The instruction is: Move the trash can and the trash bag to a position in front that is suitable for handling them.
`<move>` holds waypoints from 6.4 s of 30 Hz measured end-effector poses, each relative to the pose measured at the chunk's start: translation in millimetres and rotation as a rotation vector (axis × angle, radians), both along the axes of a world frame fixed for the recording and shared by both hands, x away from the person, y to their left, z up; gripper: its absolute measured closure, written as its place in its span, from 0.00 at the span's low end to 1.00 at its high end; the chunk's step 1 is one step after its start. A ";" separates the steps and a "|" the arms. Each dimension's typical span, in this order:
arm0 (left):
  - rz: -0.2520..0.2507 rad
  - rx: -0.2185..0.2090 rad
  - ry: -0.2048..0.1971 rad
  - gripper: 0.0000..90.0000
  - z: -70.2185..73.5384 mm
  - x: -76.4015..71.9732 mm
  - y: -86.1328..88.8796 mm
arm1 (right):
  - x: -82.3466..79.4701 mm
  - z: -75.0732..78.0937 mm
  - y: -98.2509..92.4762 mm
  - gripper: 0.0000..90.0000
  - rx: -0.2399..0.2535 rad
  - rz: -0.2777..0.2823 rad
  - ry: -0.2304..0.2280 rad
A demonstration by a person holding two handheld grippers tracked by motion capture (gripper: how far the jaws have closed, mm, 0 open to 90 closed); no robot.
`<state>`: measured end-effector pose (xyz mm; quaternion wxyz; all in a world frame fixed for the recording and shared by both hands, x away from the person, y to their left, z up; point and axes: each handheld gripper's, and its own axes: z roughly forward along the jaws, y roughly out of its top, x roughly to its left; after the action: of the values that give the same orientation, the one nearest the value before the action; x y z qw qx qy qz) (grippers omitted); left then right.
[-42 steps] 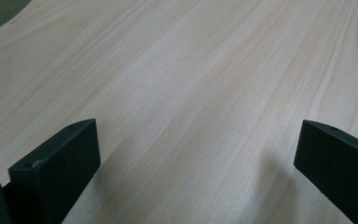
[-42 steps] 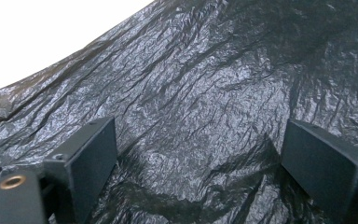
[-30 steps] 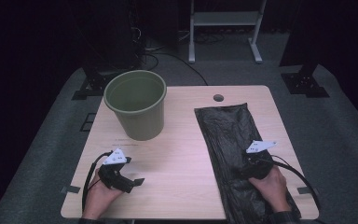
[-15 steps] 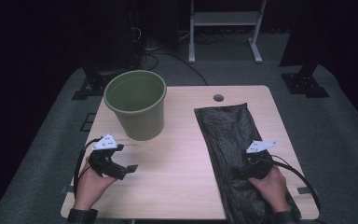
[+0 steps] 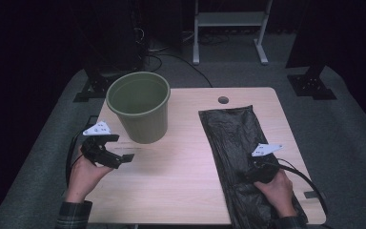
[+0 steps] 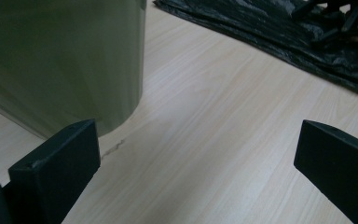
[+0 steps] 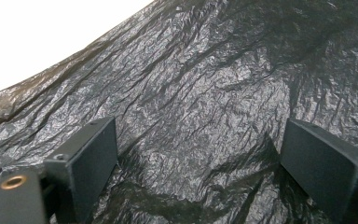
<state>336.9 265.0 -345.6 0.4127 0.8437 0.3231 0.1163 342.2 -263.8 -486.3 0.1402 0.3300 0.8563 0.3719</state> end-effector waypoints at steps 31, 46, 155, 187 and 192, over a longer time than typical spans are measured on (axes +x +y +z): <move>0.123 0.006 -0.052 0.00 71.5 86.9 25.4 | -0.1 0.1 0.1 0.11 -0.001 0.003 0.001; 0.193 0.060 0.015 0.00 51.5 129.7 36.2 | -0.2 0.1 0.2 0.11 0.000 0.007 0.000; -0.098 -0.060 -0.072 0.00 47.0 3.1 -51.4 | -3.0 -0.1 1.8 0.11 0.003 -0.025 0.002; -0.083 -0.008 -0.057 0.00 -67.7 -57.6 -31.5 | -3.1 0.0 1.5 0.11 0.004 -0.023 0.001; -0.069 0.011 -0.048 0.00 -92.7 -50.6 -35.1 | -3.1 0.0 1.5 0.11 0.002 -0.021 0.000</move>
<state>286.3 229.9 -438.2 0.4194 0.8534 0.2833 0.1243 339.1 -262.3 -486.3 0.1437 0.3389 0.8523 0.3715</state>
